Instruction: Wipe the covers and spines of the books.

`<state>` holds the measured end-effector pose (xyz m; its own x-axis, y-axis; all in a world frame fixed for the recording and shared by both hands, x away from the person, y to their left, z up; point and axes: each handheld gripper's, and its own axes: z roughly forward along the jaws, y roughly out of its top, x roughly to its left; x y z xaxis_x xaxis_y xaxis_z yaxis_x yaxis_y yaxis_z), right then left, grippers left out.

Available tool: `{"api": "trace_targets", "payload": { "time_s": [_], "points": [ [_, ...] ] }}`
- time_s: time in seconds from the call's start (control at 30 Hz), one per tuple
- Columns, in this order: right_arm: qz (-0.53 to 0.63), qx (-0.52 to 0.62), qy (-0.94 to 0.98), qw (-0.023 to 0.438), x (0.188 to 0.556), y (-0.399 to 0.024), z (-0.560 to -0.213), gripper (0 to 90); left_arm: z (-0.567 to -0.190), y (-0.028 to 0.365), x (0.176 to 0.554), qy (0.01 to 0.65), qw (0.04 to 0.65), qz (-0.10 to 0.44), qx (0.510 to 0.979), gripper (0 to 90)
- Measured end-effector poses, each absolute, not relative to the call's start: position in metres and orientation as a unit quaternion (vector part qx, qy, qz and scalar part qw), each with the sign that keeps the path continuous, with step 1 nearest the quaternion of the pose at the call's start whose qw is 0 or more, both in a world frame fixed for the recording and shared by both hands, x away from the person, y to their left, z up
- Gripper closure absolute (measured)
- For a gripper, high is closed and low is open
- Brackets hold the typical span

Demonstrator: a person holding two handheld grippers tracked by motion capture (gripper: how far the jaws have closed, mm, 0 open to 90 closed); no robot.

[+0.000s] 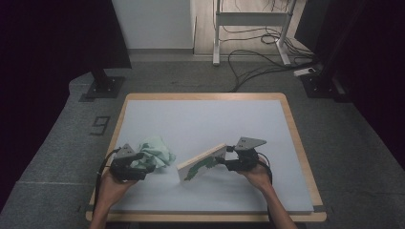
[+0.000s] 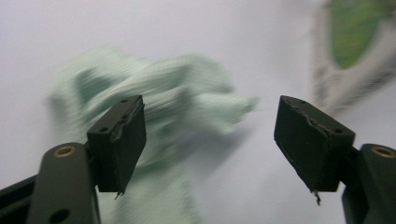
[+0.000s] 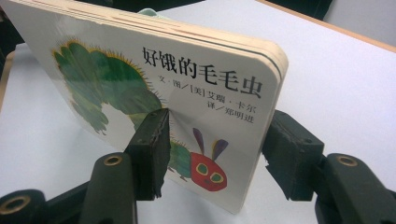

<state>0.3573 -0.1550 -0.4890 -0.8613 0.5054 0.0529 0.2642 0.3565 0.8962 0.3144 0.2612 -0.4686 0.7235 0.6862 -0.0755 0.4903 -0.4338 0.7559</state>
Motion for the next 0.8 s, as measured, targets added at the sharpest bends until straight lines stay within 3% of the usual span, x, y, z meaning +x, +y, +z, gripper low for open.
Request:
{"api": "trace_targets", "payload": {
  "time_s": [0.3, 0.5, 0.63, 0.8],
  "points": [
    [0.514, 0.236, 0.817, 0.113, 0.358, -0.155, -0.488, 43.0, -0.469, 0.213, 0.299, 0.273, 0.399, 0.089, 0.871, 23.8],
    [0.51, 0.238, 0.819, 0.112, 0.359, -0.154, -0.487, 43.1, -0.475, 0.196, 0.298, 0.25, 0.403, 0.071, 0.878, 27.9],
    [0.51, 0.239, 0.819, 0.112, 0.359, -0.154, -0.487, 43.1, -0.48, 0.186, 0.301, 0.244, 0.402, 0.069, 0.88, 34.1],
    [0.508, 0.238, 0.82, 0.112, 0.359, -0.154, -0.487, 43.6, -0.482, 0.18, 0.305, 0.248, 0.405, 0.072, 0.877, 49.6]
  ]
}}
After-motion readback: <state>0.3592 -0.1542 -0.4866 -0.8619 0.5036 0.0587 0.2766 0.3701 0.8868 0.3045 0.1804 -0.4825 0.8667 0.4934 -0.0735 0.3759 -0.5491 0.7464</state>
